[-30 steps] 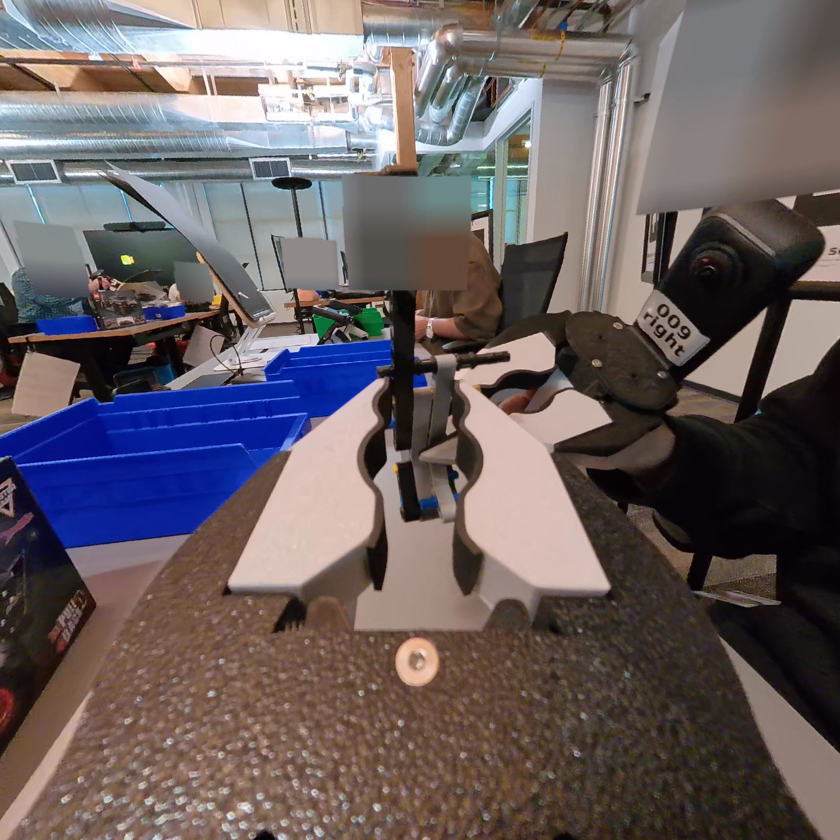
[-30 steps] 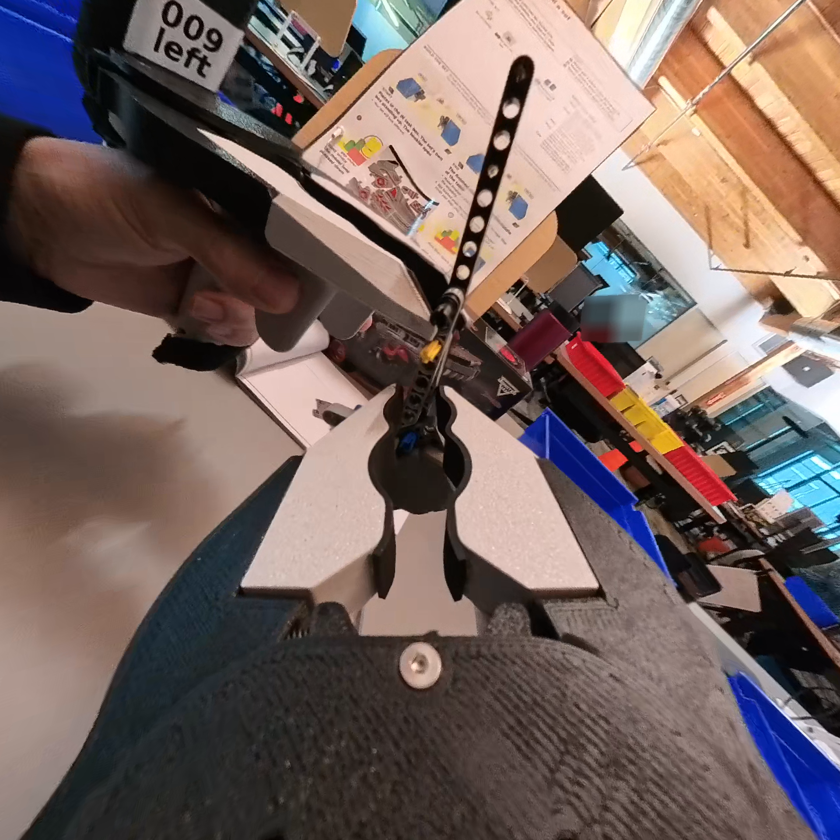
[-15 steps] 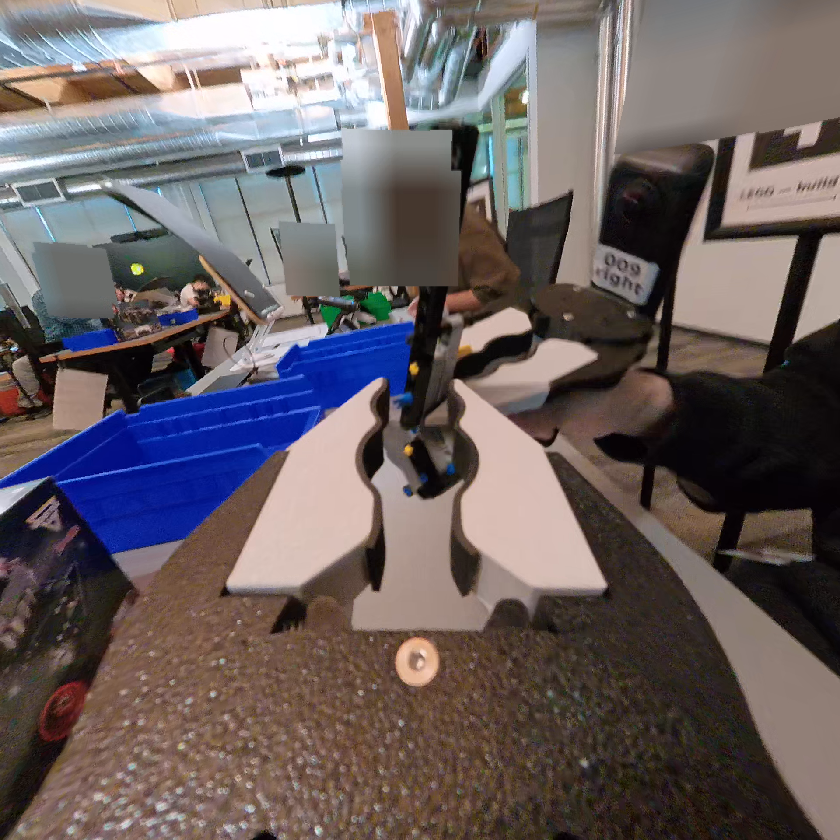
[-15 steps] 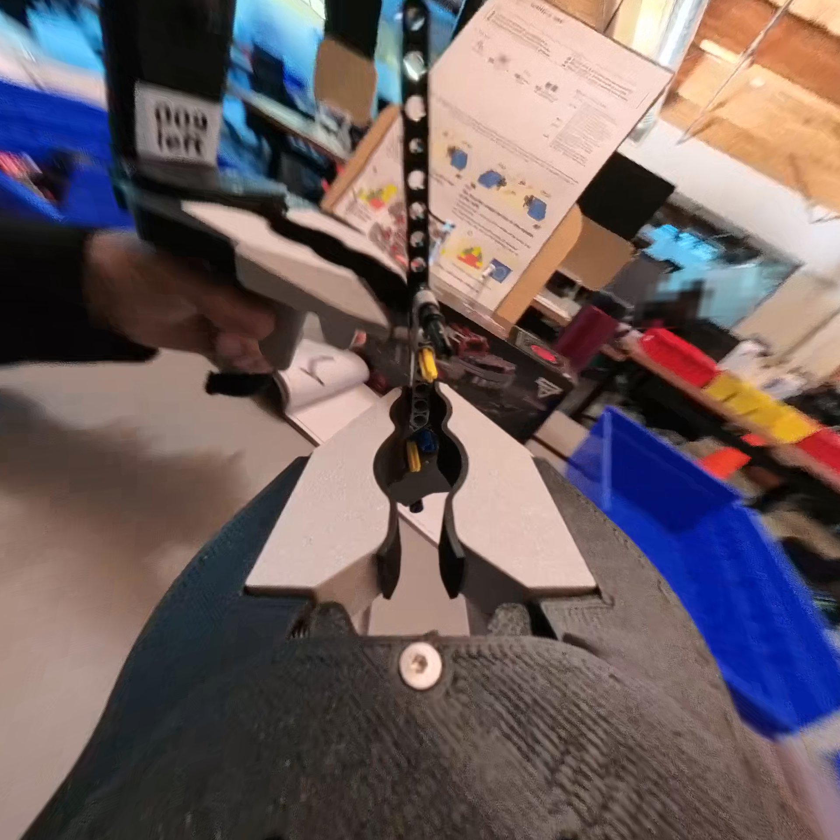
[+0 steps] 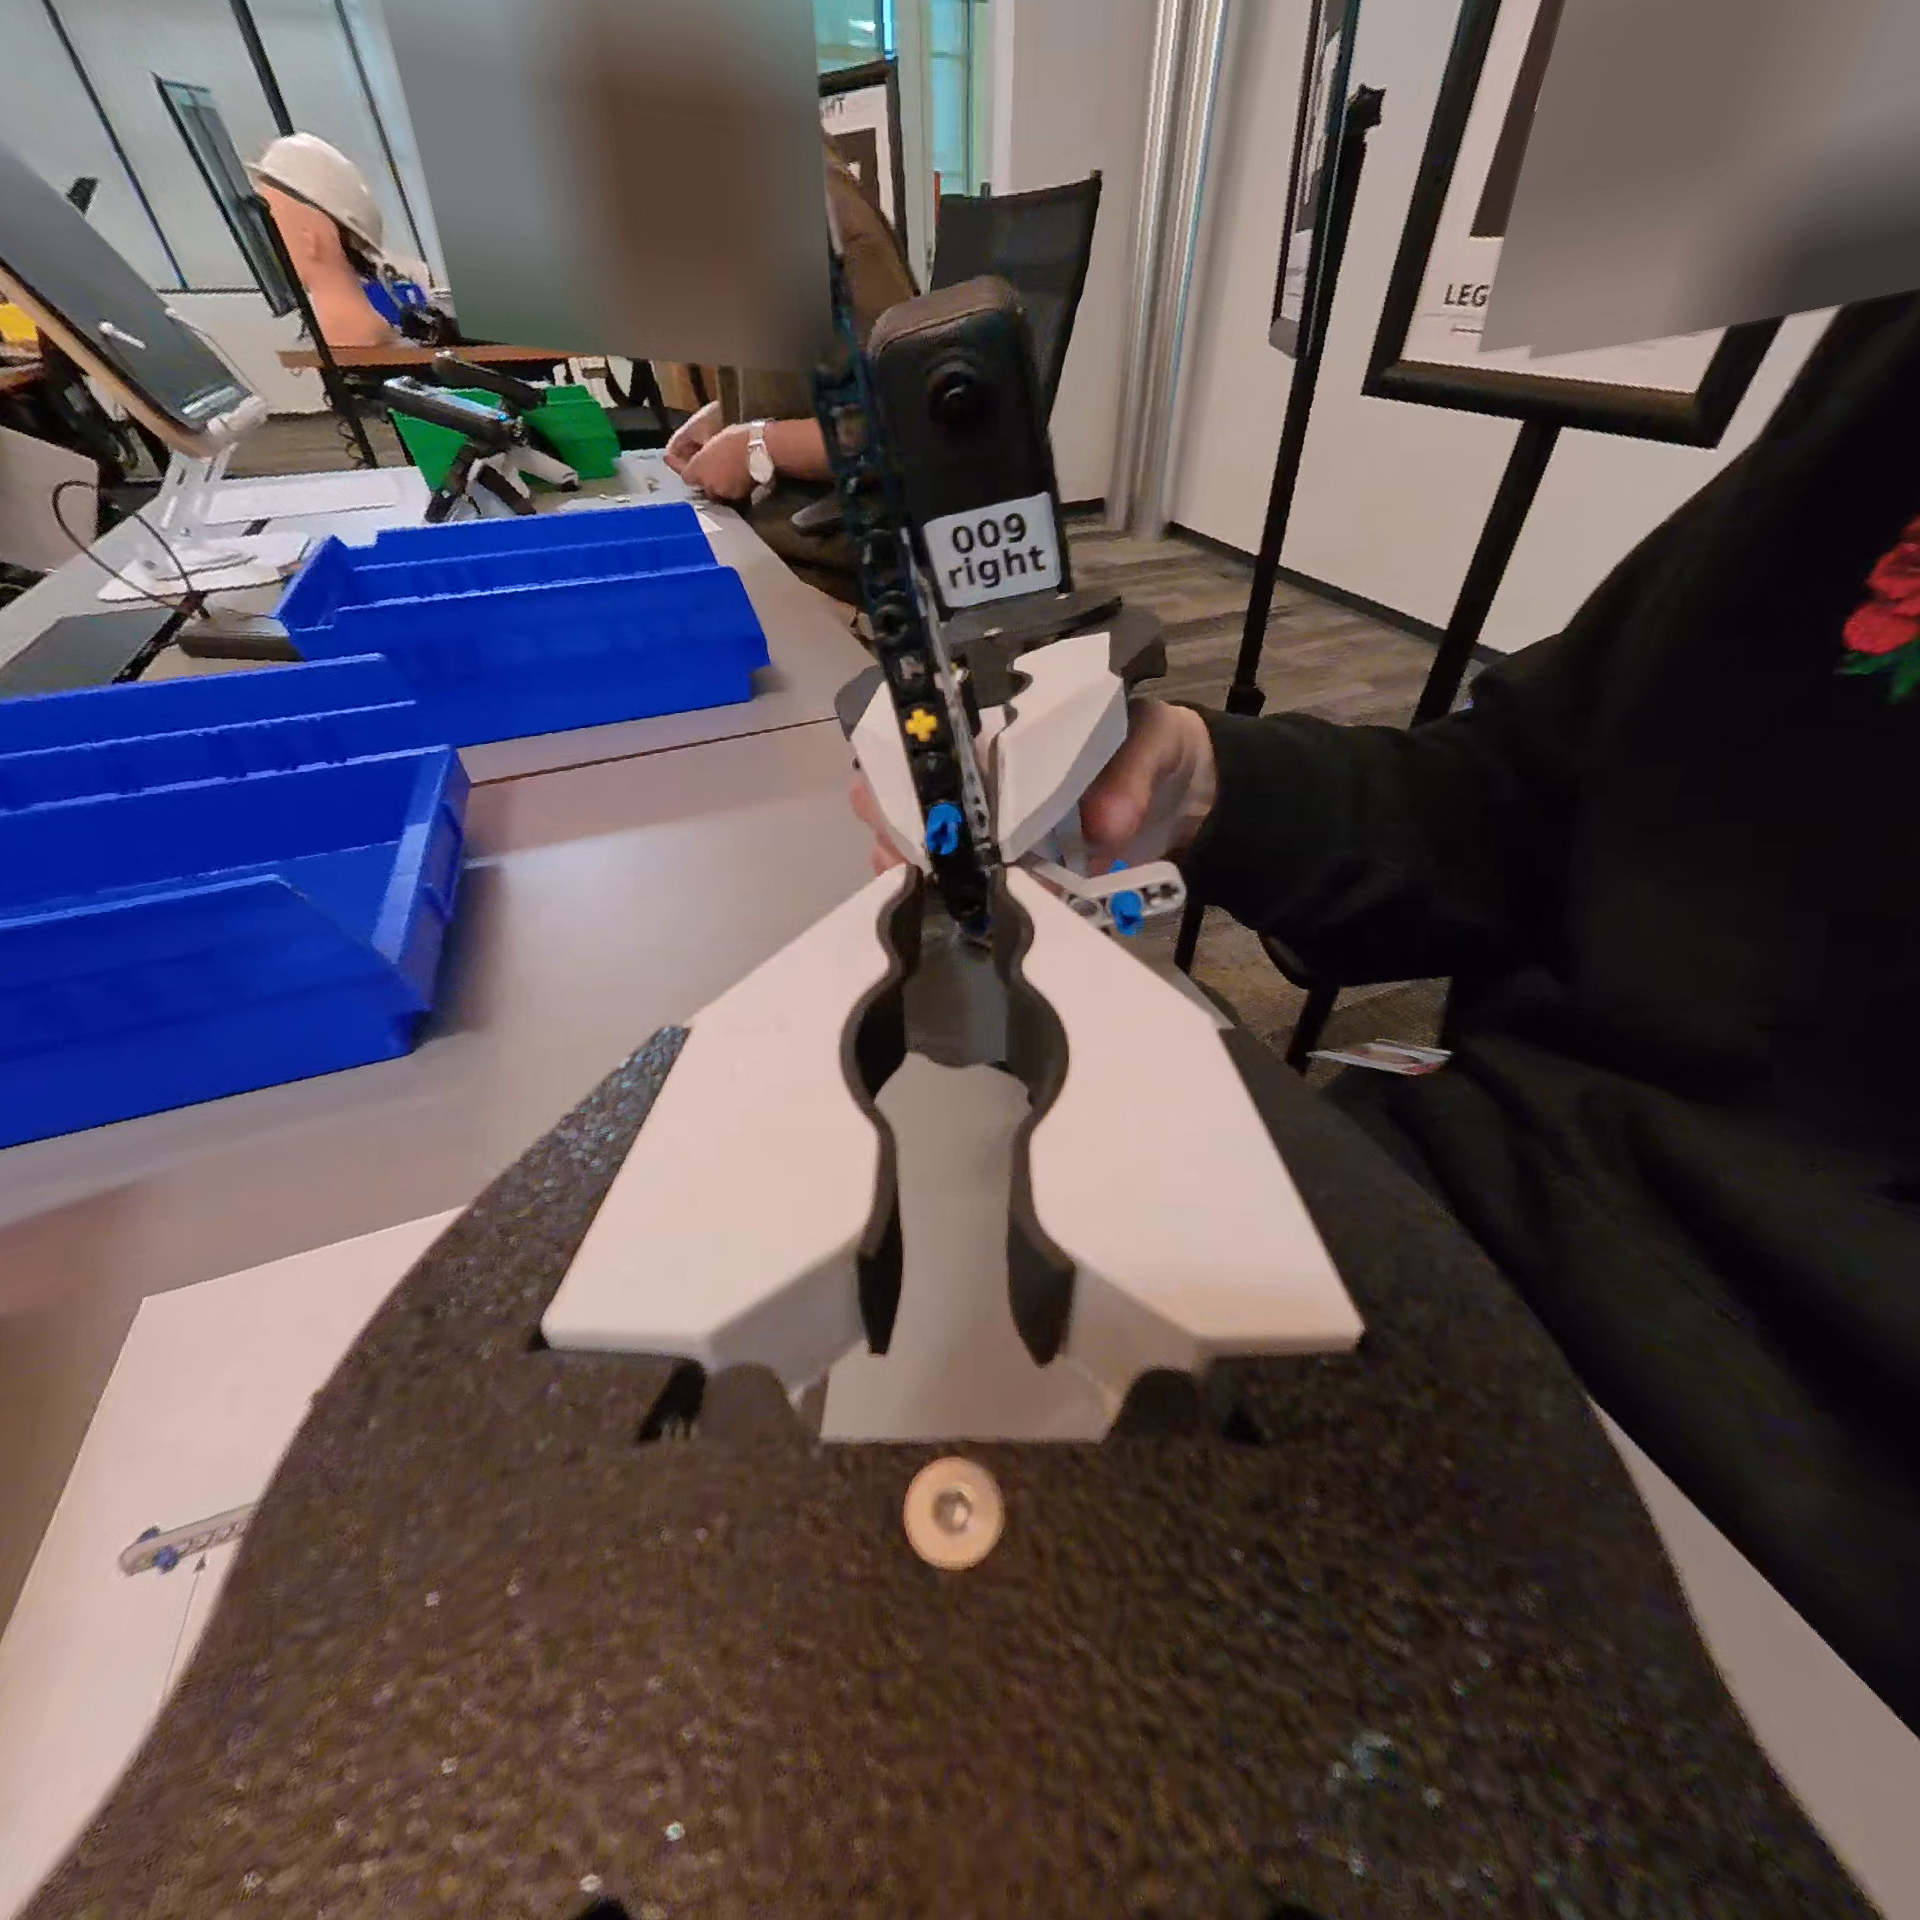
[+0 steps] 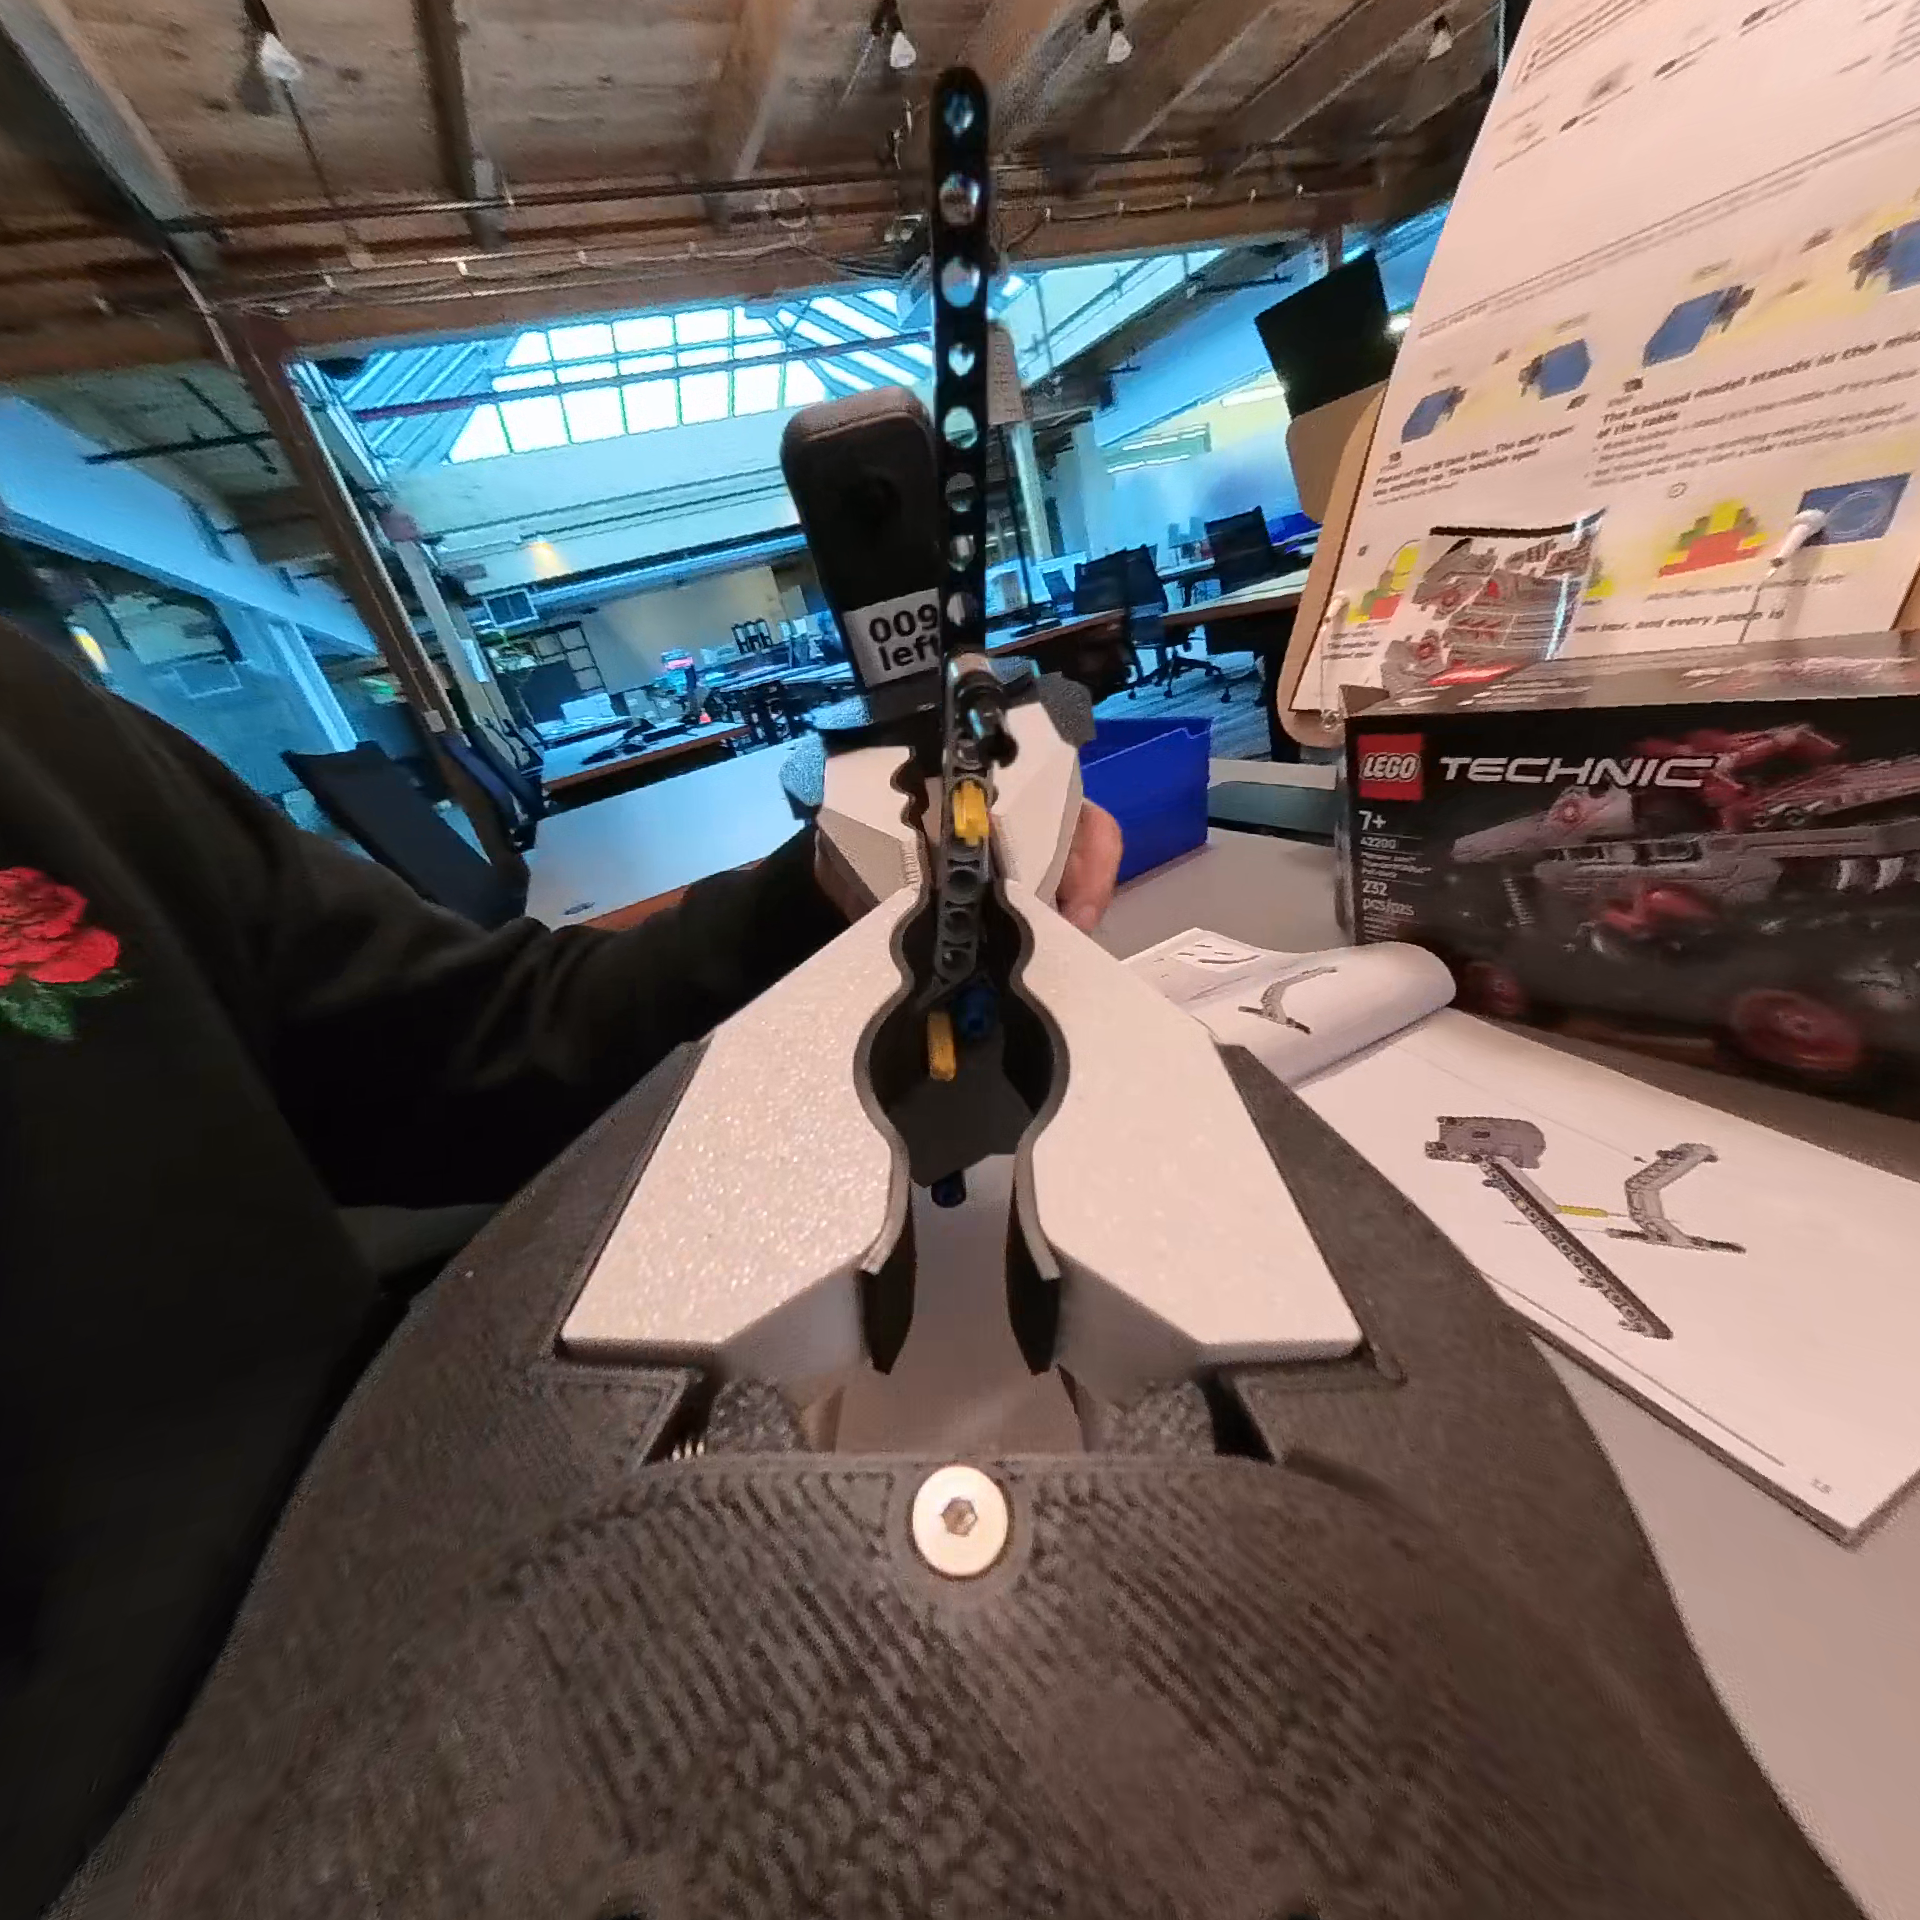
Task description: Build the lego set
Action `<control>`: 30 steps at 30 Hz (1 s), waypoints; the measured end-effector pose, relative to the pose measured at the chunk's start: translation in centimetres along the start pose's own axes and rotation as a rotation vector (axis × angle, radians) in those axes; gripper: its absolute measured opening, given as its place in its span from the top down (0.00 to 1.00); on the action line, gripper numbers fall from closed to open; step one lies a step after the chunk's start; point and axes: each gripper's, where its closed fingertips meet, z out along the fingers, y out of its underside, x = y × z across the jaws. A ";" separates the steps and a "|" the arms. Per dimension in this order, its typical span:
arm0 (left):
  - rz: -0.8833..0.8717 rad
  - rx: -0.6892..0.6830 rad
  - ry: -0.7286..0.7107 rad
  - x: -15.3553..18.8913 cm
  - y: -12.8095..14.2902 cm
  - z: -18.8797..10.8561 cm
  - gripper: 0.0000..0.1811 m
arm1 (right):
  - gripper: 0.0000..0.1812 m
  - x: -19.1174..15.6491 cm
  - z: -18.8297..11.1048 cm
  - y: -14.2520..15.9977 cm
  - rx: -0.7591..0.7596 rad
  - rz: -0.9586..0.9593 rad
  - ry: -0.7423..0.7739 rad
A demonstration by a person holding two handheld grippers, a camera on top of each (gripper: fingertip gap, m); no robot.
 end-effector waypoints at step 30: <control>-0.236 -0.119 0.004 -0.1 2.0 1.9 0.97 | 0.96 0.8 -3.0 2.3 -0.263 -0.364 0.067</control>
